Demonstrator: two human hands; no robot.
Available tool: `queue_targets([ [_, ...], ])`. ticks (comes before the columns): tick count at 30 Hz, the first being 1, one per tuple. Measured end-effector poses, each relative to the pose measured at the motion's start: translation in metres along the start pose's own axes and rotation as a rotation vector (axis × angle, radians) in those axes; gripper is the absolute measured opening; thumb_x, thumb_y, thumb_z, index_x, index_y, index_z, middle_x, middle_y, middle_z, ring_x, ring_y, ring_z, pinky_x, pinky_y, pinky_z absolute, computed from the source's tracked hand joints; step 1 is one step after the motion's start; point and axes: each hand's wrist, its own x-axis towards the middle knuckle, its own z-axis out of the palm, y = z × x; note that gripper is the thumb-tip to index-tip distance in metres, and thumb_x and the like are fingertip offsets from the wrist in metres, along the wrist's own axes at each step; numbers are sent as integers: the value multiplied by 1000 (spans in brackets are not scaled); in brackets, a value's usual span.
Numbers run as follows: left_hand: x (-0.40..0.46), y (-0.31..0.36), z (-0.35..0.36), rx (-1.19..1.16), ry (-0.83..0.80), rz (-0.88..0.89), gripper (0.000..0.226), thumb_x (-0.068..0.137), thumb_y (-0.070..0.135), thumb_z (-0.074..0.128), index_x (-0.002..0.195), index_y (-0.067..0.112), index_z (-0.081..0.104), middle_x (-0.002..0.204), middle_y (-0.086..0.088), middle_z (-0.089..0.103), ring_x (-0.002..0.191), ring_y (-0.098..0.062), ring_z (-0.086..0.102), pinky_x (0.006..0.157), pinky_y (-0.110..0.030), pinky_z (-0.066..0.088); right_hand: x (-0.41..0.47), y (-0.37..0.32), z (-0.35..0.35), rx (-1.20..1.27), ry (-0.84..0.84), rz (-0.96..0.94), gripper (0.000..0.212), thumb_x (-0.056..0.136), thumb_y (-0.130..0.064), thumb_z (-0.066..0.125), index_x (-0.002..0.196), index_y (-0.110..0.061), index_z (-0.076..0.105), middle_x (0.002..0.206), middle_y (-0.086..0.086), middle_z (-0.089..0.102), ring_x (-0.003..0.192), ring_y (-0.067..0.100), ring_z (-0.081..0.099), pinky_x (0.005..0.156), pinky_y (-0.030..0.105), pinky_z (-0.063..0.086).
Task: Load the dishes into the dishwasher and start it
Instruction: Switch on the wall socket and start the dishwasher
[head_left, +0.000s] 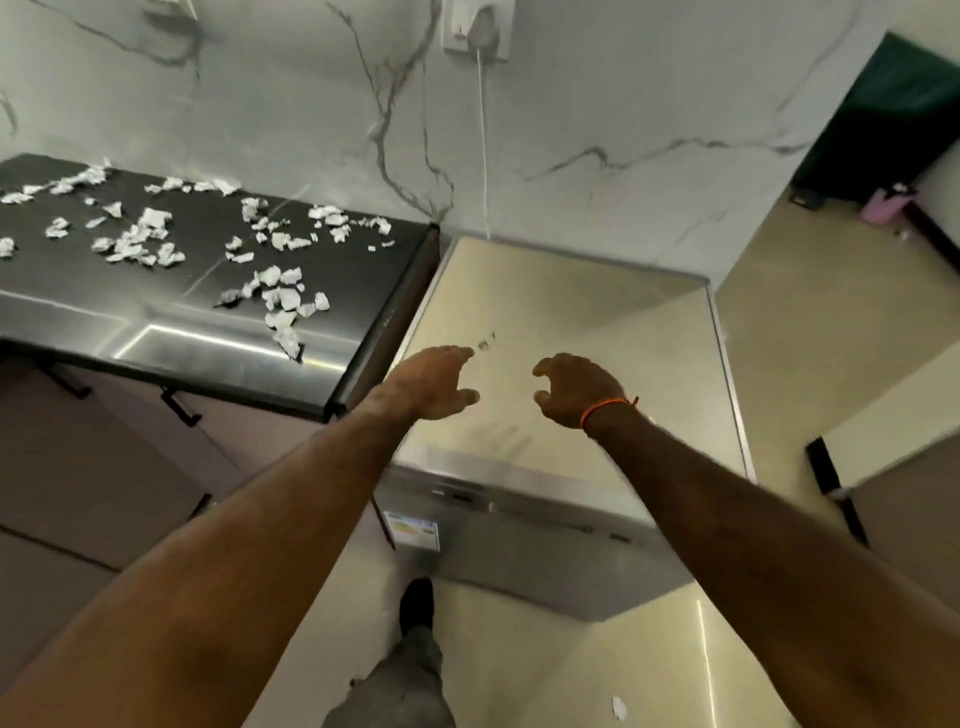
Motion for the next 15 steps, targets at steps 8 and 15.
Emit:
queue_targets([
  [8, 97, -53, -67, -26, 216, 50, 90, 90, 45, 71, 158, 14, 21, 165, -9, 25, 148, -29, 34, 115, -48, 38, 119, -40, -66, -89, 171, -54, 55, 91, -36, 62, 143, -25, 48, 158, -1, 33, 136, 27, 42, 108, 45, 42],
  [15, 190, -100, -135, 48, 271, 118, 93, 88, 44, 73, 158, 14, 19, 169, -14, 5, 149, -36, 30, 114, -53, 39, 214, -64, -103, -65, 246, -24, 61, 90, -35, 65, 146, -22, 44, 163, 0, 20, 135, 29, 42, 107, 46, 43],
])
